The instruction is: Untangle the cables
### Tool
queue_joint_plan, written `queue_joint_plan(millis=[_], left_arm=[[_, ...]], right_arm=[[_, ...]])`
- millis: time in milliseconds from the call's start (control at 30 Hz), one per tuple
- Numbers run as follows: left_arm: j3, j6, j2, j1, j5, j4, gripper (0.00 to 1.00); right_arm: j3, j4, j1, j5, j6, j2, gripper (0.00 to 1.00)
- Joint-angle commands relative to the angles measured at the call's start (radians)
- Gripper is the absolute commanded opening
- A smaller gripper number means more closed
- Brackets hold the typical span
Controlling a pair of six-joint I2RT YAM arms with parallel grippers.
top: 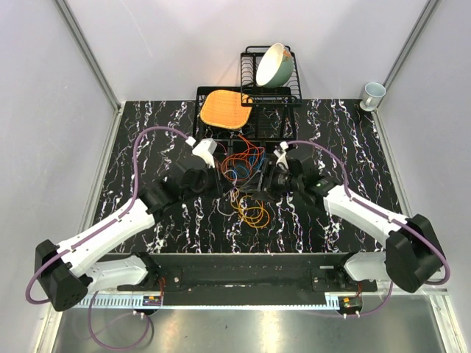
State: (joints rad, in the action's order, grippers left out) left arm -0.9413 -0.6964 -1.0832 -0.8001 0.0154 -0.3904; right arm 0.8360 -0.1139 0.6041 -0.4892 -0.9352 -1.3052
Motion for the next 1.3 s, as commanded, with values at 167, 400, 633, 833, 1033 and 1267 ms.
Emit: queue_joint_plan(millis=[167,400,633,833,1033,1267], left_arm=[[0.007,-0.005,-0.009,0.006,-0.083,0.079,0.00],[0.010,-0.003,-0.006,0.010,-0.088,0.076,0.00],[0.003,-0.008,-0.014,0.015,-0.107,0.084,0.00],[0.012,-0.029,-0.017,0.025,-0.163,0.117,0.00],[0.015,-0.049,-0.026,0.035,-0.227,0.151,0.00],[0.026,-0.060,-0.026,0.052,-0.272,0.177,0.00]], right_arm=[[0.002,0.207,0.054,0.018,-0.123,-0.054,0.67],[-0.008,0.255,0.059,0.058,-0.134,-0.016,0.66],[-0.023,0.292,0.059,0.064,-0.128,-0.011,0.66],[-0.041,0.348,0.060,0.063,-0.129,-0.023,0.64],[-0.041,0.416,0.072,0.046,-0.129,-0.049,0.51],[-0.040,0.427,0.083,0.040,-0.123,-0.062,0.18]])
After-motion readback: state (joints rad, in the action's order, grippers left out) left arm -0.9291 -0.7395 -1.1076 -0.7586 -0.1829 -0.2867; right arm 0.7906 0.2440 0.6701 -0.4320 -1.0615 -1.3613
